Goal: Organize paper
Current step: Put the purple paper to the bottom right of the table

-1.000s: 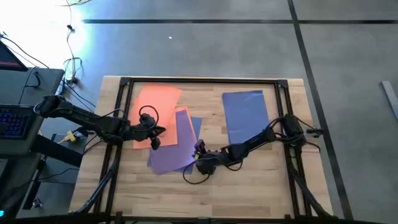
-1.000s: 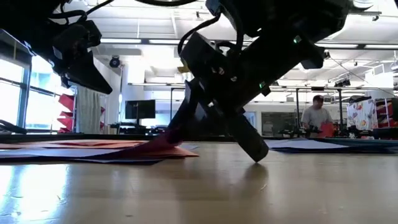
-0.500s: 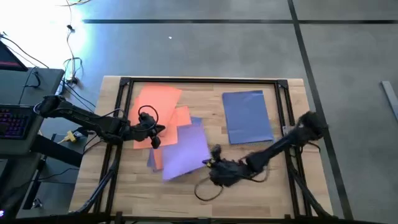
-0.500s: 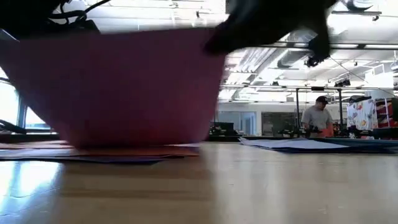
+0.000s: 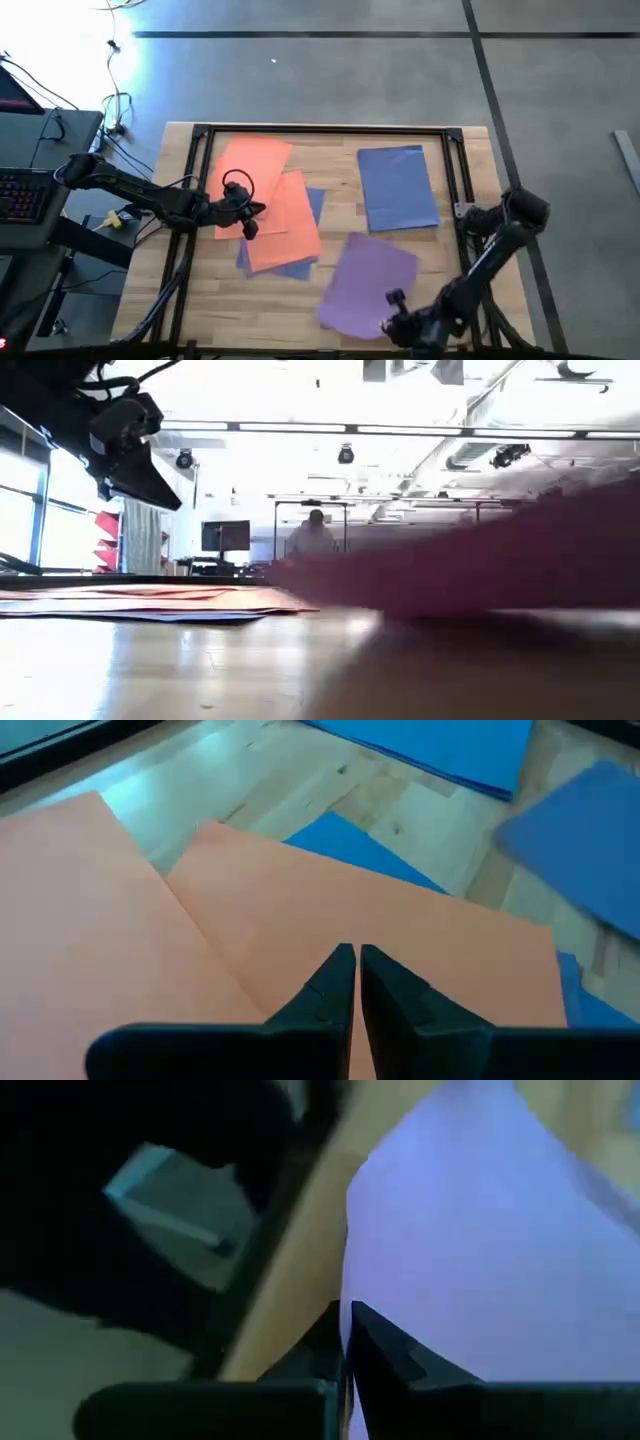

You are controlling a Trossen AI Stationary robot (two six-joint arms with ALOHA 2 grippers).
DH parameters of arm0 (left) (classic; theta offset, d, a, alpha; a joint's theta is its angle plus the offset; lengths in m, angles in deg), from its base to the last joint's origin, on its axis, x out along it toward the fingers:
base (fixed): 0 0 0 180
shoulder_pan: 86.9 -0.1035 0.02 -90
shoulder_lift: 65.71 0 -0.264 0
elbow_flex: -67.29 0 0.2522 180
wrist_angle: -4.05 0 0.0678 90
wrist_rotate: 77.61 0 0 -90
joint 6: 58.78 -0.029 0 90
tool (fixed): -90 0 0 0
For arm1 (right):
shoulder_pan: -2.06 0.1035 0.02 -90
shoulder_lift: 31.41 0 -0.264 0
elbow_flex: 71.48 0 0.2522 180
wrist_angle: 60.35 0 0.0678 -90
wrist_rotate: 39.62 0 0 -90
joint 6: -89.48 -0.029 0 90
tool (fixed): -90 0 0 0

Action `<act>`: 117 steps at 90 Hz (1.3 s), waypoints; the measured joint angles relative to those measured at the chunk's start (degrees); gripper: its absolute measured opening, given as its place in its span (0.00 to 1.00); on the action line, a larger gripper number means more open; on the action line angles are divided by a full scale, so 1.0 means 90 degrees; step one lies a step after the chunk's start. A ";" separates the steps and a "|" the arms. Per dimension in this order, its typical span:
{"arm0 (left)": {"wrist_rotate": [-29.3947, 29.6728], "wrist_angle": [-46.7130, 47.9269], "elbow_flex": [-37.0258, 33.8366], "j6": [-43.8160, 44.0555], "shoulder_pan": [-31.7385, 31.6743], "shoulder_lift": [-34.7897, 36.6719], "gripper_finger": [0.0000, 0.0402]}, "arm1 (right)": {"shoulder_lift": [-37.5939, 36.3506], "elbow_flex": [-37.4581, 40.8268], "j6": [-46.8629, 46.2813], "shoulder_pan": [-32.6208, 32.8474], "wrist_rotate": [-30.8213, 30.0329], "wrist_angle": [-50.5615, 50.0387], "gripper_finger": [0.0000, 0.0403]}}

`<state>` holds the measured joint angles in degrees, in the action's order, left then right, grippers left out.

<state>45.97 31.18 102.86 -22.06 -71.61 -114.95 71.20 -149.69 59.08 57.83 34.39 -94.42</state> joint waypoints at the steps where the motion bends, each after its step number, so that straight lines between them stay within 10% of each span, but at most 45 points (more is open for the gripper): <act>1: 0.0000 0.0000 0.0000 0.0010 0.0009 0.0000 0.00 | 0.0048 0.0000 -0.0069 0.0037 0.0038 -0.0011 0.00; 40: 0.0213 0.0015 0.0000 0.0200 0.0317 0.0000 0.00 | 0.0815 -0.0057 -0.1117 0.0818 0.1583 -0.0630 0.00; 88: 0.0345 0.0051 0.0000 0.0302 0.0405 0.0000 0.00 | 0.0869 -0.1035 0.0589 0.0863 0.1580 -0.3106 0.01; 117: 0.0342 0.0052 0.0000 0.0361 0.0410 -0.0002 0.00 | 0.0865 -0.1035 -0.0648 0.0848 0.2216 -0.3833 0.32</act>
<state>49.05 31.65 102.86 -18.81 -67.92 -114.97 78.98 -159.00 53.24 65.46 54.34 -128.91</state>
